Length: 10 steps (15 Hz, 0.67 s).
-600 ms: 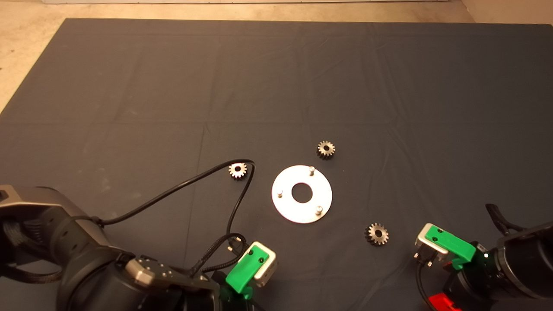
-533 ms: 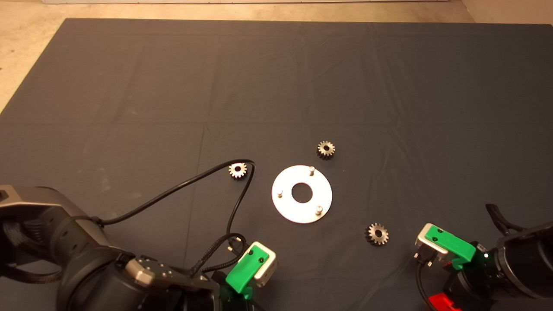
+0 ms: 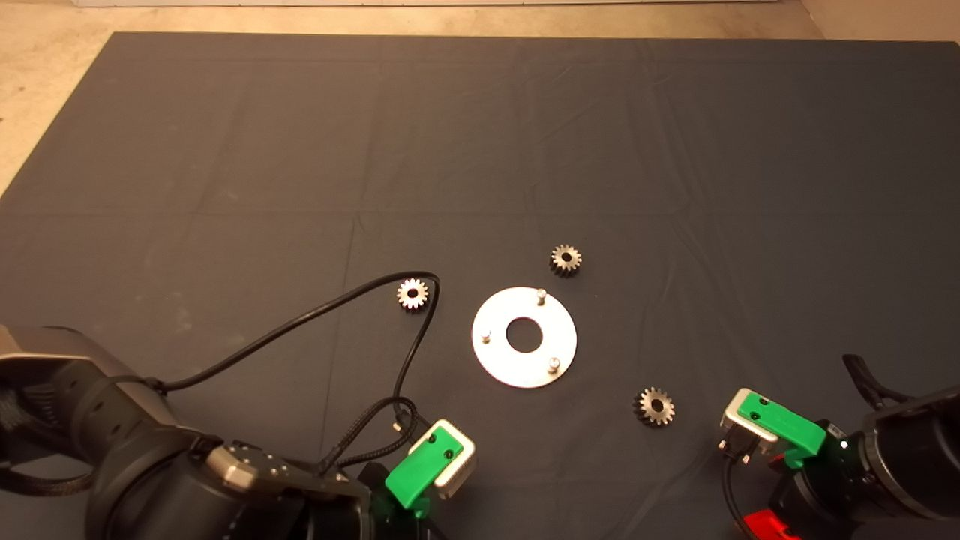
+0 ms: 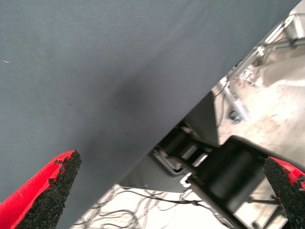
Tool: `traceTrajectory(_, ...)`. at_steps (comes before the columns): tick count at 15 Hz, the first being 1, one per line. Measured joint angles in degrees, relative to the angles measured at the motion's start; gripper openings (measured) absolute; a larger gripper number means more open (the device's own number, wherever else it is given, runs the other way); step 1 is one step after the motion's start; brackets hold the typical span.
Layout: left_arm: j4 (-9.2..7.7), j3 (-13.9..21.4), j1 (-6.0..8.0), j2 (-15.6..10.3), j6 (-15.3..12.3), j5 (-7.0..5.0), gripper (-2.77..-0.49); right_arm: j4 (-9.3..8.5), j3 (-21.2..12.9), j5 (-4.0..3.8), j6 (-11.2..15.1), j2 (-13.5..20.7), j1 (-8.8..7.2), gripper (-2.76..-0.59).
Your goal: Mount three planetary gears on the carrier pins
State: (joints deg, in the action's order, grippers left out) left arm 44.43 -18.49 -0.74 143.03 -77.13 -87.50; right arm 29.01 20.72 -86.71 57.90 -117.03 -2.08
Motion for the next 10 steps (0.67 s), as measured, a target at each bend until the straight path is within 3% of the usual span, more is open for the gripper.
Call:
traceTrajectory(2,-0.21,-0.53,0.59,-0.47,2.75,0.02,-0.51,0.00,0.00,0.41,-0.16,0.02,0.02,-1.18)
traceTrajectory(4,-1.87,-2.06,3.60,-0.97,5.24,0.00,-0.51,0.00,0.00,1.01,-0.21,0.00,0.02,-1.18)
traceTrajectory(6,-4.22,-4.27,7.08,-1.65,9.51,0.00,-0.51,0.00,0.00,1.24,-0.21,-0.17,0.02,-1.18)
traceTrajectory(10,-8.14,-8.51,10.56,-3.55,16.97,0.00,-0.51,0.00,0.00,1.87,-0.21,-0.48,0.03,-1.18)
